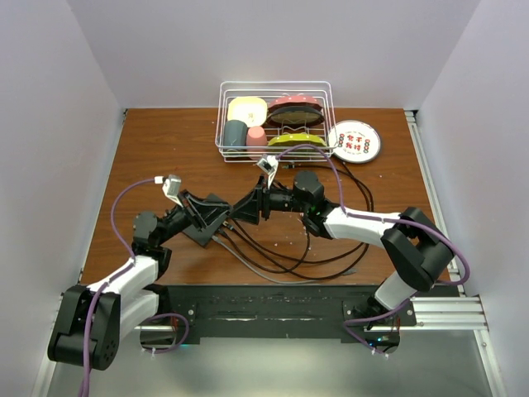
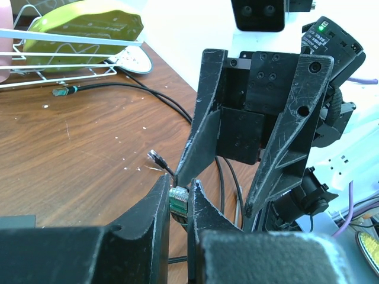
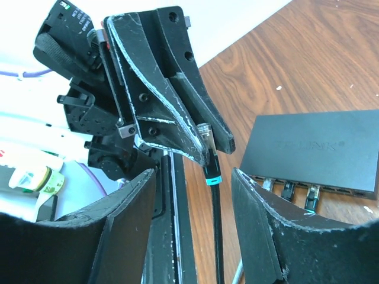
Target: Insert the plug into the switch port
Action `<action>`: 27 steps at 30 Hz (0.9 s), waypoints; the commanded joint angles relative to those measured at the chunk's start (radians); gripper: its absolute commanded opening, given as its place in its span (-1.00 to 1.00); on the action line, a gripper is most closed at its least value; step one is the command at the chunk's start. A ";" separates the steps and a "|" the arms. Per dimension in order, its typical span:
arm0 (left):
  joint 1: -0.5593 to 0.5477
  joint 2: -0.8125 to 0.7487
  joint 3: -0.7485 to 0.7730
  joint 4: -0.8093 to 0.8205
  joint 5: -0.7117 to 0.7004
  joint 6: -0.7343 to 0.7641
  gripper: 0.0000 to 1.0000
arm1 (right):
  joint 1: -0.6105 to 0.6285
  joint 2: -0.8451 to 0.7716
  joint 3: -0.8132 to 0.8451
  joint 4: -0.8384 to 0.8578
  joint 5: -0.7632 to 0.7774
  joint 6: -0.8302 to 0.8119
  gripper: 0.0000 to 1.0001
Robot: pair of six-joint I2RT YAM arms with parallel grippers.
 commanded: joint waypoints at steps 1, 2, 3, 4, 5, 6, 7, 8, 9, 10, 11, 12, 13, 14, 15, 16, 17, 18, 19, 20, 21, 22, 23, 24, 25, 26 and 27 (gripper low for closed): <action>-0.008 -0.016 -0.006 0.081 0.013 -0.025 -1.00 | 0.002 0.007 -0.002 0.059 -0.014 0.012 0.12; -0.009 -0.016 -0.008 0.090 0.014 -0.028 -1.00 | 0.001 0.011 -0.002 0.059 -0.011 0.012 0.12; -0.009 -0.017 -0.008 0.095 0.017 -0.030 -1.00 | 0.001 0.017 -0.001 0.061 -0.012 0.012 0.11; -0.009 -0.020 -0.008 0.100 0.020 -0.033 -1.00 | 0.002 0.020 -0.002 0.061 -0.009 0.012 0.11; -0.011 -0.022 -0.008 0.106 0.023 -0.037 -1.00 | 0.001 0.021 -0.002 0.061 -0.008 0.012 0.11; -0.011 -0.024 -0.008 0.107 0.027 -0.039 -1.00 | 0.001 0.027 -0.001 0.062 -0.006 0.012 0.10; -0.012 -0.028 -0.008 0.107 0.028 -0.041 -1.00 | 0.002 0.031 -0.001 0.064 -0.008 0.015 0.09; -0.012 -0.030 -0.009 0.113 0.031 -0.042 -1.00 | 0.001 0.032 0.001 0.064 -0.008 0.014 0.08; -0.014 -0.033 -0.011 0.114 0.031 -0.044 -1.00 | 0.002 0.035 -0.001 0.068 -0.008 0.017 0.08; -0.014 -0.034 -0.011 0.115 0.031 -0.044 -1.00 | 0.002 0.038 -0.001 0.068 -0.006 0.015 0.06; -0.014 -0.034 -0.009 0.117 0.034 -0.044 -1.00 | 0.002 0.040 -0.001 0.070 -0.004 0.018 0.04; -0.015 -0.034 -0.009 0.117 0.034 -0.044 -1.00 | 0.002 0.040 -0.001 0.073 -0.003 0.020 0.01; -0.015 -0.033 -0.011 0.117 0.034 -0.044 -1.00 | 0.002 0.044 -0.001 0.074 -0.001 0.023 -0.05; -0.017 -0.030 -0.009 0.120 0.034 -0.044 -1.00 | 0.002 0.047 0.002 0.076 -0.001 0.029 -0.08; -0.017 -0.025 -0.009 0.120 0.034 -0.045 -1.00 | 0.001 0.050 0.005 0.076 -0.001 0.035 -0.10; -0.018 -0.024 -0.009 0.121 0.034 -0.047 -1.00 | 0.002 0.055 0.008 0.076 -0.003 0.037 -0.16; -0.020 -0.021 -0.009 0.126 0.034 -0.047 -1.00 | 0.002 0.058 0.011 0.078 -0.008 0.038 -0.18; -0.020 -0.016 -0.011 0.127 0.034 -0.047 -1.00 | 0.004 0.058 0.013 0.087 -0.008 0.046 -0.19; -0.020 -0.016 -0.011 0.129 0.036 -0.048 -1.00 | 0.002 0.063 0.013 0.090 -0.008 0.047 -0.22; -0.020 -0.014 -0.009 0.130 0.034 -0.050 -1.00 | 0.002 0.064 0.015 0.093 -0.011 0.049 -0.24; -0.020 -0.014 -0.009 0.132 0.036 -0.050 -1.00 | 0.002 0.064 0.016 0.093 -0.011 0.052 -0.24; -0.021 -0.014 -0.009 0.133 0.036 -0.050 -1.00 | 0.004 0.066 0.018 0.094 -0.009 0.052 -0.25; -0.021 -0.013 -0.009 0.133 0.033 -0.050 -1.00 | 0.004 0.069 0.018 0.096 -0.014 0.052 -0.31; -0.021 -0.014 -0.009 0.132 0.033 -0.050 -1.00 | 0.004 0.070 0.018 0.096 -0.014 0.055 -0.35; -0.021 -0.013 -0.009 0.133 0.033 -0.050 -1.00 | 0.004 0.070 0.016 0.099 -0.015 0.055 -0.40; -0.021 -0.011 -0.011 0.135 0.031 -0.050 -1.00 | 0.004 0.073 0.018 0.099 -0.021 0.055 -0.47; -0.023 -0.013 -0.009 0.137 0.031 -0.053 -1.00 | 0.004 0.077 0.019 0.099 -0.026 0.055 -0.53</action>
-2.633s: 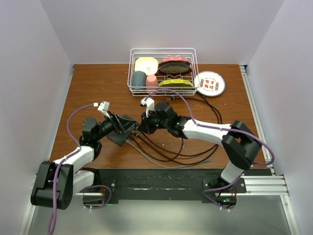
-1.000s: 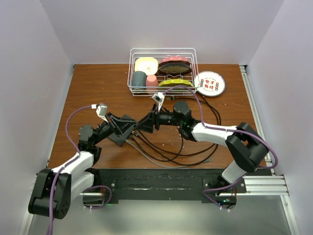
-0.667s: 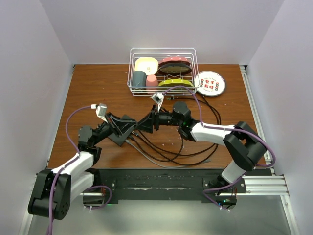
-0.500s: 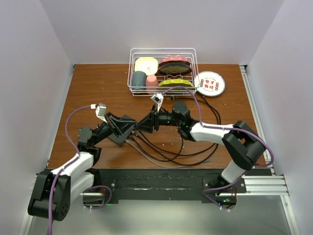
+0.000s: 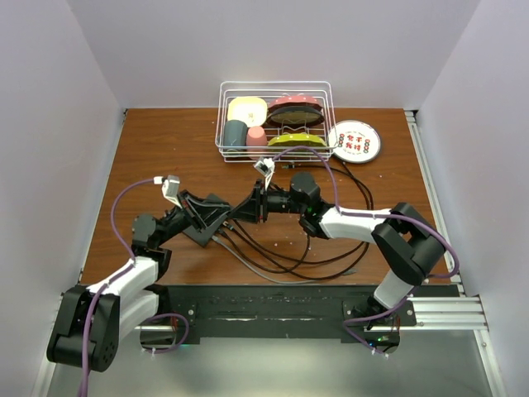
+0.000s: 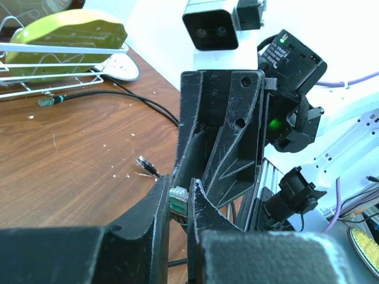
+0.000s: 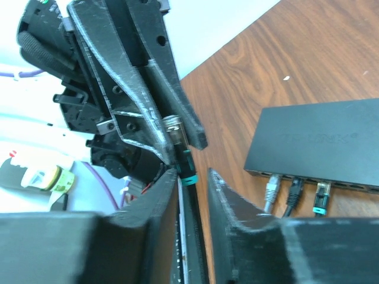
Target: Insert the plug into the switch port
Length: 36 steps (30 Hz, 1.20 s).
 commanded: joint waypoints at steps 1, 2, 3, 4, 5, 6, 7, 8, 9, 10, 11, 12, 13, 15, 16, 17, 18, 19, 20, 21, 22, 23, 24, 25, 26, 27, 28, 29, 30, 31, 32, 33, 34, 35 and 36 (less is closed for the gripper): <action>-0.011 0.000 -0.006 0.079 0.014 -0.015 -1.00 | 0.003 0.016 0.019 0.046 -0.008 0.002 -0.63; -0.011 0.000 -0.004 0.078 0.014 -0.015 -1.00 | 0.003 0.018 0.018 0.050 -0.006 0.004 -0.78; -0.012 0.003 -0.004 0.078 0.012 -0.016 -1.00 | 0.003 0.016 0.016 0.053 -0.009 0.004 -0.81; -0.012 0.005 -0.004 0.079 0.014 -0.016 -1.00 | 0.003 0.018 0.013 0.056 -0.008 0.007 -0.82; -0.014 0.009 -0.004 0.082 0.015 -0.018 -1.00 | 0.001 0.016 0.011 0.064 -0.009 0.008 -0.81; -0.015 0.009 -0.004 0.087 0.015 -0.021 -1.00 | 0.003 0.018 0.011 0.064 -0.011 0.010 -0.77; -0.015 0.011 -0.006 0.092 0.014 -0.021 -1.00 | 0.003 0.016 0.013 0.064 -0.012 0.011 -0.73; -0.015 0.012 -0.006 0.092 0.014 -0.021 -1.00 | 0.001 0.018 0.013 0.066 -0.015 0.011 -0.63; -0.015 0.012 -0.007 0.092 0.012 -0.021 -1.00 | 0.003 0.016 0.013 0.066 -0.017 0.014 -0.58; -0.015 0.014 -0.006 0.090 0.011 -0.021 -1.00 | 0.003 0.015 0.011 0.066 -0.015 0.013 -0.56; -0.015 0.014 -0.006 0.092 0.012 -0.021 -1.00 | 0.001 0.015 0.011 0.069 -0.017 0.014 -0.56; -0.015 0.014 -0.006 0.090 0.012 -0.021 -1.00 | 0.003 0.015 0.010 0.072 -0.017 0.016 -0.59; -0.017 0.014 -0.006 0.090 0.012 -0.021 -1.00 | 0.001 0.016 0.010 0.075 -0.020 0.016 -0.64; -0.017 0.014 -0.006 0.090 0.012 -0.022 -1.00 | 0.003 0.019 0.008 0.087 -0.026 0.025 -0.67; -0.017 0.012 -0.006 0.090 0.011 -0.021 -1.00 | 0.003 0.025 0.008 0.093 -0.032 0.027 -0.67; -0.017 0.012 -0.006 0.092 0.012 -0.022 -1.00 | 0.001 0.027 0.008 0.105 -0.034 0.036 -0.68; -0.017 0.011 -0.006 0.090 0.012 -0.022 -1.00 | 0.003 0.029 0.007 0.115 -0.038 0.040 -0.68; -0.017 0.011 -0.006 0.090 0.011 -0.022 -1.00 | 0.003 0.035 0.007 0.122 -0.044 0.044 -0.65; -0.017 0.009 -0.006 0.089 0.011 -0.022 -1.00 | 0.003 0.036 0.008 0.128 -0.048 0.050 -0.61; -0.017 0.009 -0.006 0.087 0.011 -0.021 -1.00 | 0.003 0.036 0.010 0.128 -0.049 0.050 -0.53; -0.017 0.011 -0.006 0.087 0.009 -0.021 -1.00 | 0.003 0.038 0.011 0.127 -0.052 0.050 -0.50; -0.017 0.012 -0.007 0.087 0.011 -0.021 -1.00 | 0.003 0.036 0.011 0.121 -0.048 0.050 -0.49; -0.017 0.012 -0.006 0.085 0.011 -0.019 -1.00 | 0.003 0.038 0.011 0.121 -0.048 0.048 -0.45; -0.017 0.012 -0.007 0.085 0.009 -0.018 -1.00 | 0.003 0.038 0.013 0.122 -0.051 0.048 -0.43; -0.017 0.012 -0.007 0.085 0.011 -0.019 -1.00 | 0.003 0.038 0.013 0.125 -0.055 0.048 -0.38; -0.017 0.011 -0.007 0.085 0.011 -0.018 -1.00 | 0.003 0.038 0.013 0.127 -0.057 0.048 -0.38; -0.017 0.011 -0.007 0.085 0.011 -0.016 -1.00 | 0.003 0.038 0.013 0.127 -0.058 0.050 -0.39; -0.017 0.011 -0.007 0.085 0.011 -0.016 -1.00 | 0.003 0.036 0.013 0.127 -0.055 0.050 -0.54; -0.017 0.009 -0.007 0.087 0.011 -0.018 -1.00 | 0.003 0.036 0.013 0.125 -0.055 0.048 -0.63; -0.017 0.009 -0.007 0.085 0.011 -0.018 -1.00 | 0.003 0.036 0.011 0.125 -0.055 0.050 -0.68; -0.017 0.009 -0.007 0.085 0.011 -0.018 -1.00 | 0.003 0.036 0.011 0.125 -0.055 0.047 -0.76; -0.017 0.008 -0.009 0.085 0.011 -0.016 -1.00 | 0.003 0.036 0.010 0.128 -0.057 0.048 -0.91; -0.017 0.005 -0.009 0.085 0.011 -0.018 -1.00 | 0.003 0.036 0.008 0.133 -0.058 0.047 -1.00; -0.017 0.003 -0.009 0.085 0.009 -0.018 -1.00 | 0.001 0.035 0.007 0.133 -0.058 0.045 -1.00; -0.017 0.002 -0.010 0.084 0.009 -0.018 -1.00 | 0.003 0.032 0.005 0.133 -0.058 0.045 -1.00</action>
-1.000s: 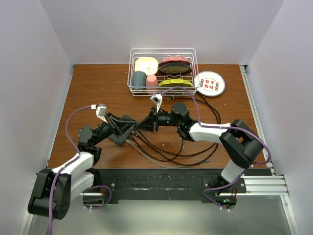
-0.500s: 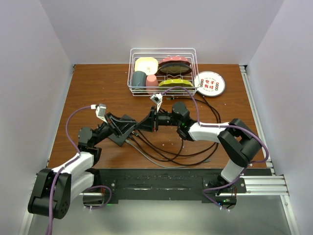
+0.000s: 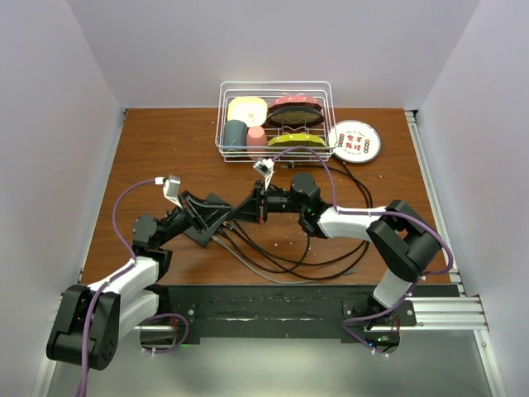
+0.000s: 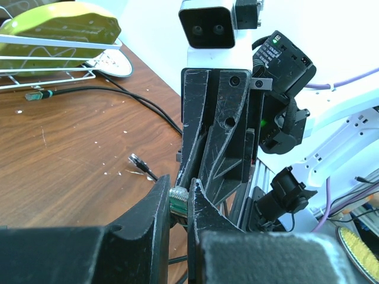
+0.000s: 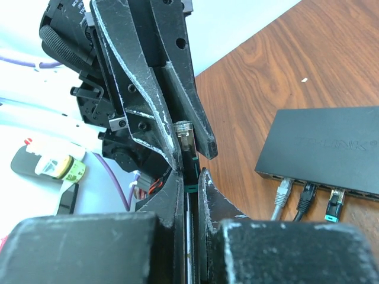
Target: Insert the plug into the switch port
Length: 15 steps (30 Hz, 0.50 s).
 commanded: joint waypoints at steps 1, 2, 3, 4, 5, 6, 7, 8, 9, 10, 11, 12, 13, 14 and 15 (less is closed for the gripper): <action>-0.006 -0.016 0.001 0.061 0.009 0.015 -1.00 | 0.004 -0.004 0.004 0.044 0.017 0.008 -1.00; -0.006 -0.017 -0.001 0.060 0.006 0.017 -1.00 | 0.004 -0.009 0.002 0.038 0.019 0.001 -1.00; -0.006 -0.019 -0.001 0.057 0.001 0.017 -1.00 | 0.004 -0.016 0.002 0.029 0.023 -0.007 -1.00; -0.006 -0.020 -0.001 0.055 -0.001 0.018 -0.96 | 0.004 -0.021 0.002 0.009 0.028 -0.021 -1.00; -0.006 -0.020 -0.001 0.054 -0.002 0.020 -0.82 | 0.002 -0.024 0.002 -0.001 0.031 -0.027 -1.00; -0.006 -0.022 -0.002 0.051 -0.008 0.021 -0.63 | 0.004 -0.027 0.002 -0.011 0.034 -0.033 -1.00; -0.006 -0.030 -0.002 0.045 -0.014 0.024 -0.26 | 0.002 -0.038 0.004 -0.042 0.045 -0.051 -1.00; -0.006 -0.033 -0.001 0.037 -0.020 0.030 -0.06 | 0.004 -0.043 0.005 -0.057 0.048 -0.062 -1.00; -0.006 -0.037 0.002 0.013 -0.034 0.035 0.11 | 0.004 -0.047 0.008 -0.077 0.057 -0.073 -1.00; -0.006 -0.053 0.004 -0.003 -0.045 0.043 0.30 | 0.004 -0.056 0.010 -0.112 0.062 -0.097 -1.00; -0.006 -0.060 0.011 -0.021 -0.056 0.058 0.35 | 0.004 -0.064 0.011 -0.134 0.078 -0.108 -1.00; -0.006 -0.071 0.014 -0.067 -0.082 0.067 0.40 | 0.004 -0.070 0.016 -0.160 0.091 -0.125 -1.00; -0.006 -0.097 0.017 -0.093 -0.099 0.078 0.53 | 0.004 -0.084 0.018 -0.213 0.100 -0.161 -1.00; -0.006 -0.114 0.030 -0.125 -0.118 0.102 0.79 | 0.002 -0.092 0.018 -0.238 0.129 -0.175 -1.00; -0.006 -0.129 0.039 -0.215 -0.170 0.119 0.89 | 0.004 -0.101 0.021 -0.270 0.147 -0.192 -1.00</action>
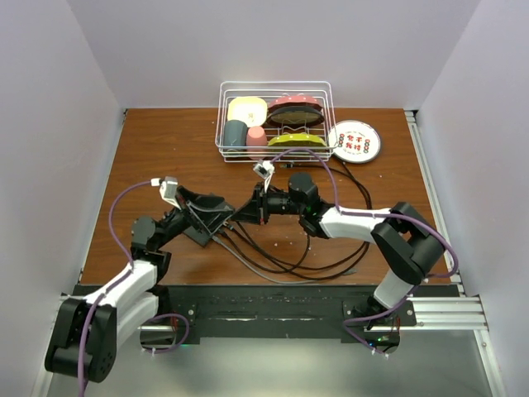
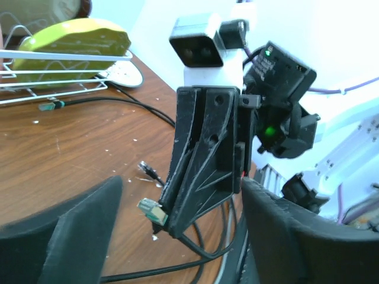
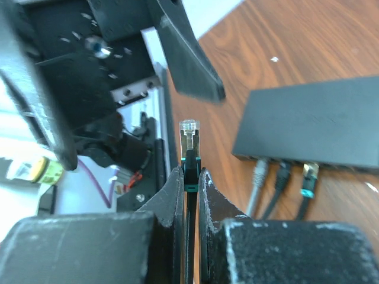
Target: Insert the plug into the switch port
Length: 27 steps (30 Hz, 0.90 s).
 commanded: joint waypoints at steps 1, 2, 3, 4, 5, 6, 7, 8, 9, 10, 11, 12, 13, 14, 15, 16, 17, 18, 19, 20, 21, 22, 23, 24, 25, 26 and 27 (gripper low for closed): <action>-0.003 -0.093 0.053 -0.201 -0.144 0.097 0.96 | 0.002 -0.085 0.024 -0.188 0.102 -0.142 -1.00; -0.003 -0.109 0.076 -0.295 -0.169 0.138 0.98 | 0.004 -0.099 0.031 -0.219 0.117 -0.162 -1.00; -0.003 -0.123 0.086 -0.338 -0.216 0.157 0.99 | 0.004 -0.105 0.037 -0.255 0.164 -0.180 -1.00; -0.003 -0.147 0.100 -0.386 -0.247 0.175 1.00 | 0.002 -0.110 0.047 -0.335 0.189 -0.221 -1.00; -0.003 -0.155 0.129 -0.483 -0.278 0.211 1.00 | 0.002 -0.116 0.054 -0.371 0.211 -0.241 -1.00; -0.003 -0.161 0.142 -0.521 -0.334 0.228 1.00 | 0.004 -0.117 0.070 -0.405 0.269 -0.260 -1.00; -0.003 -0.166 0.154 -0.554 -0.362 0.238 1.00 | 0.004 -0.121 0.076 -0.469 0.298 -0.290 -1.00; -0.003 -0.161 0.174 -0.616 -0.387 0.258 1.00 | 0.002 -0.122 0.082 -0.499 0.329 -0.306 -1.00; -0.003 -0.155 0.188 -0.643 -0.433 0.271 1.00 | 0.004 -0.125 0.090 -0.522 0.358 -0.320 -1.00; -0.003 -0.132 0.200 -0.670 -0.453 0.283 0.99 | 0.004 -0.127 0.093 -0.560 0.413 -0.341 -1.00; -0.003 -0.115 0.224 -0.693 -0.470 0.298 0.98 | 0.004 -0.127 0.096 -0.578 0.439 -0.350 -1.00; -0.001 -0.098 0.237 -0.731 -0.497 0.306 0.98 | 0.004 -0.124 0.102 -0.592 0.459 -0.358 -1.00; -0.001 -0.056 0.247 -0.748 -0.504 0.312 0.97 | 0.005 -0.119 0.107 -0.618 0.500 -0.373 -1.00; -0.001 -0.034 0.267 -0.771 -0.508 0.321 0.97 | 0.005 -0.114 0.119 -0.635 0.521 -0.380 -1.00; 0.000 0.012 0.277 -0.779 -0.513 0.326 0.96 | 0.010 -0.101 0.126 -0.649 0.542 -0.387 -1.00; 0.000 0.036 0.283 -0.782 -0.513 0.327 0.96 | 0.019 -0.093 0.134 -0.678 0.585 -0.403 -1.00; 0.002 0.059 0.293 -0.785 -0.513 0.332 0.95 | 0.026 -0.087 0.148 -0.689 0.611 -0.413 -1.00; 0.005 0.102 0.297 -0.783 -0.513 0.335 0.93 | 0.034 -0.079 0.154 -0.698 0.634 -0.421 -1.00; 0.008 0.125 0.301 -0.785 -0.514 0.337 0.92 | 0.049 -0.062 0.160 -0.715 0.652 -0.435 -1.00; 0.013 0.145 0.310 -0.791 -0.516 0.337 0.91 | 0.056 -0.053 0.177 -0.723 0.682 -0.439 -1.00; 0.023 0.179 0.314 -0.796 -0.522 0.337 0.87 | 0.065 -0.042 0.186 -0.732 0.689 -0.444 -1.00; 0.026 0.190 0.312 -0.796 -0.534 0.335 0.84 | 0.082 -0.021 0.195 -0.746 0.691 -0.456 -1.00; 0.033 0.199 0.291 -0.764 -0.543 0.324 0.82 | 0.091 -0.009 0.212 -0.750 0.712 -0.462 -1.00; 0.049 0.214 0.277 -0.744 -0.539 0.320 0.81 | 0.100 0.004 0.225 -0.758 0.726 -0.466 -1.00; 0.057 0.224 0.262 -0.719 -0.528 0.315 0.80 | 0.117 0.017 0.235 -0.767 0.735 -0.475 -1.00; 0.066 0.237 0.245 -0.689 -0.514 0.312 0.79 | 0.125 0.037 0.252 -0.767 0.746 -0.479 -1.00; 0.083 0.262 0.245 -0.684 -0.502 0.314 0.77 | 0.132 0.050 0.258 -0.767 0.768 -0.482 -1.00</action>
